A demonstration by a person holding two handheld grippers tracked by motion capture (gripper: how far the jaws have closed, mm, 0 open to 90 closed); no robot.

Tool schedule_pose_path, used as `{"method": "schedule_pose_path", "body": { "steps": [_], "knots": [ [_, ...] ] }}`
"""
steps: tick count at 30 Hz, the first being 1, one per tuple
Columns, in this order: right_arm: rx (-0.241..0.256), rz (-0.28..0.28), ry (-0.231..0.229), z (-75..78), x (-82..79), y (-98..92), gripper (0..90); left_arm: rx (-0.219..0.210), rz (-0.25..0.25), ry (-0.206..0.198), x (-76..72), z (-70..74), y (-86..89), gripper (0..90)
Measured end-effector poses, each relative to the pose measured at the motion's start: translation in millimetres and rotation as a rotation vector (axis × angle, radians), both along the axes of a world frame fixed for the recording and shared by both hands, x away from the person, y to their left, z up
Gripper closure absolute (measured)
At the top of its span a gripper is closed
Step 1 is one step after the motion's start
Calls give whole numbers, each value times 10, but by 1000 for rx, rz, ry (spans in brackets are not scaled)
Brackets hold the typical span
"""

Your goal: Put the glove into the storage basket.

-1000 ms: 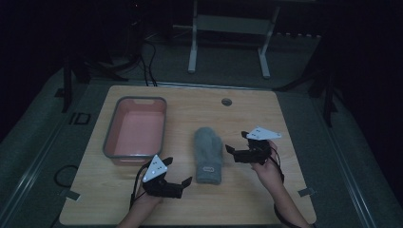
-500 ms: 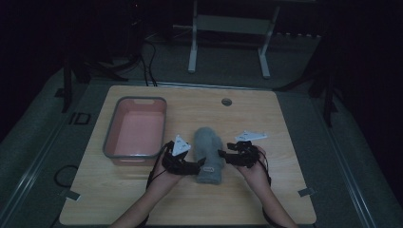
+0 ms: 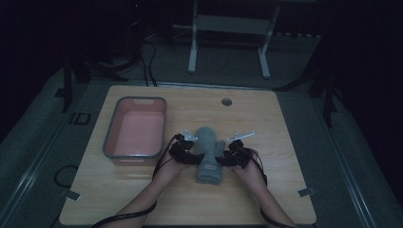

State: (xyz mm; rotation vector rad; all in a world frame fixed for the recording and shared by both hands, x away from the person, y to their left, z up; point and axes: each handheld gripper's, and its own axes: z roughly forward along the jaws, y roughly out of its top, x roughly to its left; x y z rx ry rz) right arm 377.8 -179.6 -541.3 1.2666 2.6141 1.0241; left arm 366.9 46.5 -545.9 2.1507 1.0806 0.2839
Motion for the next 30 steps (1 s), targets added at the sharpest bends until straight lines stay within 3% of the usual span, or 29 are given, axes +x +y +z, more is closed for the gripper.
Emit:
{"method": "schedule_pose_path", "body": {
  "steps": [4,8,11,14,18,24,30],
  "knots": [
    [18,42,19,-39,61,-3,369,-12,-6,44,58,-70,6,319],
    [42,85,34,-50,76,9,532,-19,-44,41,85,-94,-4,375],
    [52,90,49,-55,73,22,616,-39,-69,53,96,-93,-28,500],
    [30,119,-8,-39,27,58,713,-64,-82,76,97,-95,-58,668],
    [-29,141,-84,-9,-46,113,769,-95,-100,96,117,-103,-29,783],
    [-54,135,-180,33,-167,136,809,-116,-98,83,79,-58,-11,825],
    [-1,126,-206,213,-190,75,819,-137,-99,43,44,168,4,833]
  ]
}}
